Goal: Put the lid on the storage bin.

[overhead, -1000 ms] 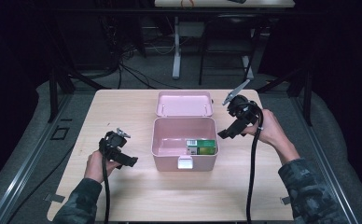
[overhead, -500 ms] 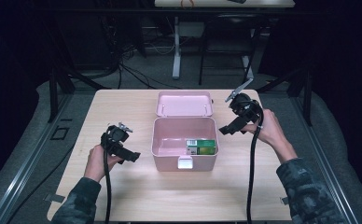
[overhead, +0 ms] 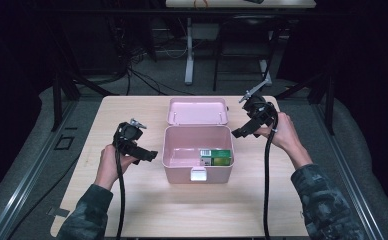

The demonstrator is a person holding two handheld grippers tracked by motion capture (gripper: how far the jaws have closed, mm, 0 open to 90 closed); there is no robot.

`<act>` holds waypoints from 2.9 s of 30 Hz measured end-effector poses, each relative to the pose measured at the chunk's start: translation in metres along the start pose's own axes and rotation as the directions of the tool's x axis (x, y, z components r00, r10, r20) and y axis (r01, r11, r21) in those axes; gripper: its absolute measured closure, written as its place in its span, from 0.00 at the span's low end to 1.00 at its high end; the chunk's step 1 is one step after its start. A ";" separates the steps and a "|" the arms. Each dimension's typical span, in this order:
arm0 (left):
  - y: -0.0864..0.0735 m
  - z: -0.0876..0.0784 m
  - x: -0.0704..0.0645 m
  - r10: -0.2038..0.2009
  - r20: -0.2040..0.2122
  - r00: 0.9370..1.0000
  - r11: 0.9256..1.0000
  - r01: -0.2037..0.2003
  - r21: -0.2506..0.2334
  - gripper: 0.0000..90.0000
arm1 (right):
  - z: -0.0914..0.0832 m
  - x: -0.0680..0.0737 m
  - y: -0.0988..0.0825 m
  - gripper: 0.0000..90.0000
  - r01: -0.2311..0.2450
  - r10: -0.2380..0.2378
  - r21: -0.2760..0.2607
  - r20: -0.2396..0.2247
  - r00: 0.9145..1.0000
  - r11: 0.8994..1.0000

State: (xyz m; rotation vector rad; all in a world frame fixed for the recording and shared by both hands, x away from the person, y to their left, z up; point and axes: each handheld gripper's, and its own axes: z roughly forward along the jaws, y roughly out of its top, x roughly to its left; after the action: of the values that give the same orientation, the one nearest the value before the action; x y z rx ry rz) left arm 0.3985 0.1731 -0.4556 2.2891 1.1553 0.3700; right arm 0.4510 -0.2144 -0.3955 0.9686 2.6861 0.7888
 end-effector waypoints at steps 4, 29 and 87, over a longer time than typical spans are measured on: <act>0.008 -0.005 -0.005 -0.007 0.010 1.000 1.000 0.007 -0.023 0.00 | 0.002 -0.003 0.006 0.00 -0.008 0.009 -0.001 0.008 1.000 1.000; 0.017 0.020 -0.036 -0.032 0.124 0.992 0.999 0.034 -0.011 0.45 | 0.052 -0.037 0.039 0.30 -0.144 0.146 -0.039 0.052 0.988 0.989; 0.012 0.027 -0.046 -0.054 0.040 0.998 0.998 0.055 -0.031 0.71 | 0.128 -0.077 0.039 0.83 -0.470 0.497 -0.188 0.142 0.856 0.863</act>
State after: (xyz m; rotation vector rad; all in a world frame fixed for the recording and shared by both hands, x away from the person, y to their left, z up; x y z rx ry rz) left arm 0.3920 0.1206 -0.4705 2.2229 1.1812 0.3198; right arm 0.5739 -0.1841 -0.4836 1.6244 2.2054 0.9115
